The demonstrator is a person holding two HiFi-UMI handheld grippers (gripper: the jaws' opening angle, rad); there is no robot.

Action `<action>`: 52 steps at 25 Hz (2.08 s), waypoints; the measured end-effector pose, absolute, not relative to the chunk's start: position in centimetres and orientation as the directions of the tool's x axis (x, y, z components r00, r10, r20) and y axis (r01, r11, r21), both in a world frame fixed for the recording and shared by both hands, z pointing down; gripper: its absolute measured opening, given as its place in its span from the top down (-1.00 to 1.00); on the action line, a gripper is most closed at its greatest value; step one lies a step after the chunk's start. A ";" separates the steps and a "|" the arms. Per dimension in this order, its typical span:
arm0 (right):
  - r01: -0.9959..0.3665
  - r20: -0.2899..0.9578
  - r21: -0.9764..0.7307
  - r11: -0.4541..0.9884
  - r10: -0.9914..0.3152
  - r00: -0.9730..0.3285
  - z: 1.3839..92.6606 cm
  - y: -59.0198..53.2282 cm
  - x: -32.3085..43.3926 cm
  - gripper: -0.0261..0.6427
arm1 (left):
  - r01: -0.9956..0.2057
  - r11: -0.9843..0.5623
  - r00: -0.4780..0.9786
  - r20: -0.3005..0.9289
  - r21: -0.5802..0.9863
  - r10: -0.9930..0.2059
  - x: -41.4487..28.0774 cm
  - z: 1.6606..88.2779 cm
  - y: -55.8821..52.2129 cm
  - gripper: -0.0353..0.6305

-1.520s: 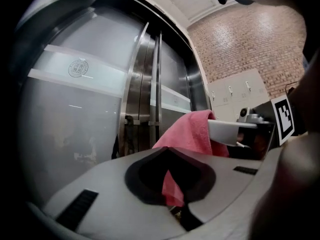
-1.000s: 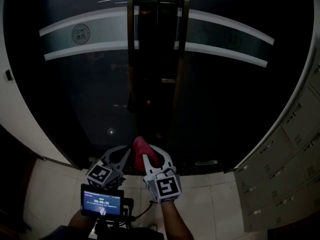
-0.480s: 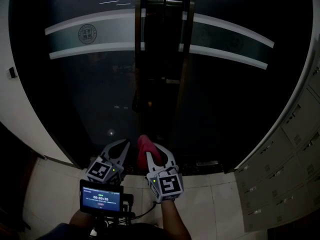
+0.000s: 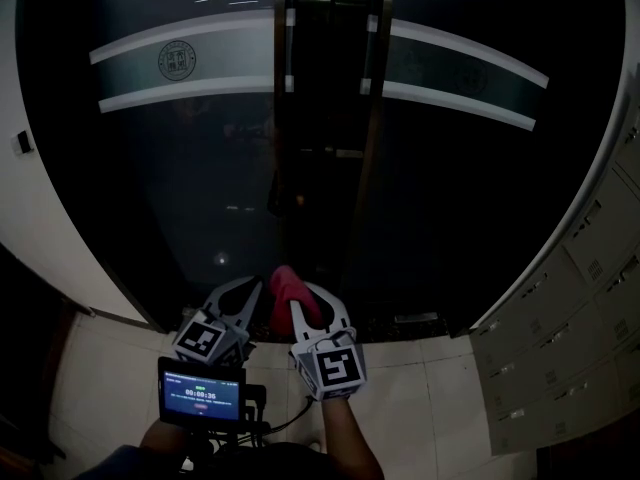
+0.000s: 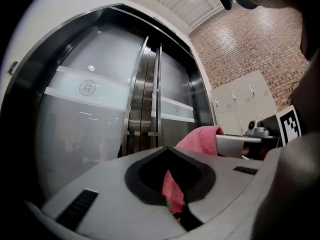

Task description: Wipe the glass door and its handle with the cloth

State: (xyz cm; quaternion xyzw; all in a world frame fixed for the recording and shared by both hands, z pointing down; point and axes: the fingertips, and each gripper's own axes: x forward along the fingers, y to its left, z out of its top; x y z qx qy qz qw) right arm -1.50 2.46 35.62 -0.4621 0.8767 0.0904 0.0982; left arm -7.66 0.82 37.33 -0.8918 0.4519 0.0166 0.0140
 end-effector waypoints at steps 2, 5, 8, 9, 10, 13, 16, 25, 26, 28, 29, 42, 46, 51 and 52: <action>-0.831 -0.261 0.073 0.551 -0.794 -0.549 35.7 2.5 -1.5 0.84 | -0.802 -0.597 0.596 -0.041 -0.004 -0.802 -7.7 37.4 0.9 0.86; -0.836 -0.270 0.080 0.543 -0.795 -0.543 35.6 2.7 -1.5 0.84 | -0.795 -0.607 0.606 -0.039 0.003 -0.794 -7.7 37.4 1.1 0.86; -0.838 -0.272 0.079 0.540 -0.797 -0.539 35.9 2.7 -1.3 0.84 | -0.783 -0.621 0.621 -0.017 -0.029 -0.783 -7.2 37.6 1.4 0.85; -0.840 -0.278 0.081 0.536 -0.797 -0.536 35.9 2.6 -1.3 0.84 | -0.778 -0.627 0.628 -0.011 -0.036 -0.778 -7.1 37.6 1.5 0.85; -0.841 -0.280 0.083 0.535 -0.797 -0.535 35.9 2.6 -1.2 0.84 | -0.772 -0.635 0.636 -0.008 -0.037 -0.772 -6.9 37.7 1.5 0.85; -0.838 -0.276 0.084 0.539 -0.795 -0.539 36.0 2.7 -1.3 0.84 | -0.757 -0.652 0.653 -0.005 -0.028 -0.758 -6.3 37.8 1.7 0.86; -0.839 -0.278 0.080 0.538 -0.796 -0.537 36.1 2.8 -1.1 0.84 | -0.756 -0.653 0.654 0.007 -0.038 -0.757 -6.0 38.0 1.8 0.86; -0.833 -0.245 0.078 0.548 -0.799 -0.549 36.3 3.1 -1.1 0.84 | -0.765 -0.643 0.644 0.009 -0.029 -0.765 -5.8 38.1 1.7 0.86; -0.833 -0.241 0.079 0.548 -0.800 -0.549 36.4 3.0 -1.1 0.84 | -0.765 -0.644 0.644 0.009 -0.029 -0.765 -5.8 38.2 1.7 0.86; -0.830 -0.230 0.082 0.551 -0.800 -0.554 36.6 3.1 -1.1 0.85 | -0.765 -0.644 0.644 0.008 -0.026 -0.765 -5.7 38.2 1.7 0.86; -0.828 -0.223 0.081 0.554 -0.800 -0.557 36.5 3.2 -1.1 0.85 | -0.765 -0.643 0.643 0.007 -0.025 -0.766 -5.7 38.2 1.8 0.86; -0.826 -0.230 0.091 0.557 -0.795 -0.561 36.6 3.1 -1.0 0.85 | -0.772 -0.635 0.635 0.016 -0.017 -0.773 -5.8 38.6 1.9 0.86; -0.824 -0.233 0.095 0.558 -0.793 -0.563 36.7 3.0 -1.1 0.85 | -0.773 -0.634 0.634 0.015 -0.019 -0.773 -5.8 38.4 1.9 0.86; -0.820 -0.219 0.097 0.564 -0.791 -0.571 36.5 3.5 -1.2 0.85 | -0.773 -0.634 0.634 0.017 -0.019 -0.773 -5.8 38.5 2.2 0.86; -0.819 -0.213 0.095 0.565 -0.792 -0.572 36.4 3.7 -1.3 0.85 | -0.774 -0.633 0.633 0.018 -0.018 -0.774 -5.8 38.5 2.2 0.86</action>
